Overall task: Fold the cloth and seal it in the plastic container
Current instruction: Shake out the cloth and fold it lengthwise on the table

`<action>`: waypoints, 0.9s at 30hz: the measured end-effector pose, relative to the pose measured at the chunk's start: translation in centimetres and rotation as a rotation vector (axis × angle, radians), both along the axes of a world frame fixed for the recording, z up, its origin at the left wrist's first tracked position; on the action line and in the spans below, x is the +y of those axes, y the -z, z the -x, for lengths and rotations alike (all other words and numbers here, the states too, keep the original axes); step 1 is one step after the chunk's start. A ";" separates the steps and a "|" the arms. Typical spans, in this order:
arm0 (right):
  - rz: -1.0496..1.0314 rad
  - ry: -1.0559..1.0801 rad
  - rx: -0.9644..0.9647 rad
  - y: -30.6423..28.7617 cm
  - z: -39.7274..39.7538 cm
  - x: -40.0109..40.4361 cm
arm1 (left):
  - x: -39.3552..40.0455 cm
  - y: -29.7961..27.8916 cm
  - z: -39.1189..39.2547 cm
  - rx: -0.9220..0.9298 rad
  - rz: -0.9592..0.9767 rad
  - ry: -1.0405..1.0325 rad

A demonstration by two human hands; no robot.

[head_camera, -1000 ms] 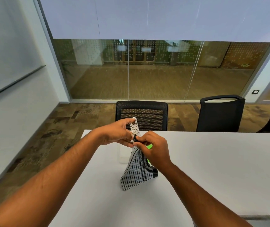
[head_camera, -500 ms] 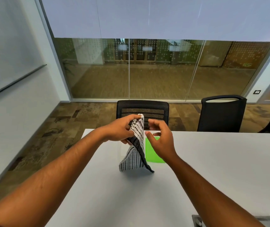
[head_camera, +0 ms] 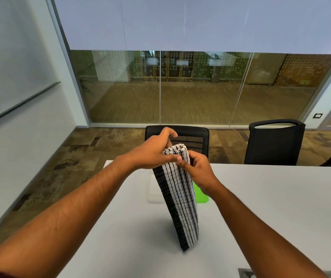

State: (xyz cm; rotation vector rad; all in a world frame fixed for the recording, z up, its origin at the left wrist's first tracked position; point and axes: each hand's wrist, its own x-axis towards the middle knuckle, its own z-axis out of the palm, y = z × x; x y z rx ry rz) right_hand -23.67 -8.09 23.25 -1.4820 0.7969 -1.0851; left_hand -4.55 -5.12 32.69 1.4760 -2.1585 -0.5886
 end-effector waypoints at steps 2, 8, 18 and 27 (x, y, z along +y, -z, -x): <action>0.014 -0.014 -0.003 -0.2 -0.3 0.2 | -0.5 0.5 0.4 -0.017 0.041 -0.053; -0.045 -0.051 0.029 1.0 0.4 0.3 | -0.7 0.4 0.8 -0.135 0.276 -0.056; -0.219 -0.133 0.276 9.8 2.6 1.9 | -1.7 -2.4 -1.2 -0.131 0.468 -0.117; -0.381 -0.055 0.259 13.5 7.6 2.8 | -2.7 -2.0 -8.0 0.093 0.346 -0.391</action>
